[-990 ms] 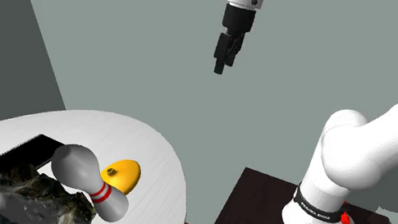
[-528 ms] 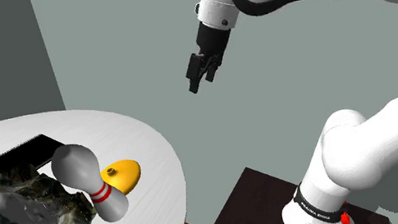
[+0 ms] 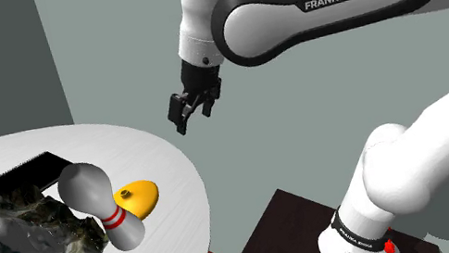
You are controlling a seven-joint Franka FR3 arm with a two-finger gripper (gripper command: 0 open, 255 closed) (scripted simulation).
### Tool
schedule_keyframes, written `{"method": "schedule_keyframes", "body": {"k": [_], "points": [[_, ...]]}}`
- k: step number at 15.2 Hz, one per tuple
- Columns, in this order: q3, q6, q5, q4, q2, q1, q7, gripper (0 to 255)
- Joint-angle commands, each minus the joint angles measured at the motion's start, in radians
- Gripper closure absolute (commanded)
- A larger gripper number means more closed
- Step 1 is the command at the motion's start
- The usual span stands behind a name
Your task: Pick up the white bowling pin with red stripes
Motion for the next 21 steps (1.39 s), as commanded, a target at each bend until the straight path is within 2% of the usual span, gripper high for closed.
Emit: {"method": "schedule_keyframes", "body": {"k": [1, 6, 11, 16, 21], "points": [[0.053, 0.042, -0.028, 0.031, 0.077, -0.013, 0.074, 0], [0.175, 0.101, -0.149, 0.129, 0.272, -0.045, 0.276, 0], [0.255, 0.104, -0.343, 0.273, 0.506, -0.042, 0.506, 0], [0.249, 0.049, -0.539, 0.461, 0.755, 0.044, 0.702, 0], [0.194, -0.033, -0.669, 0.694, 0.990, 0.171, 0.818, 0]]}}
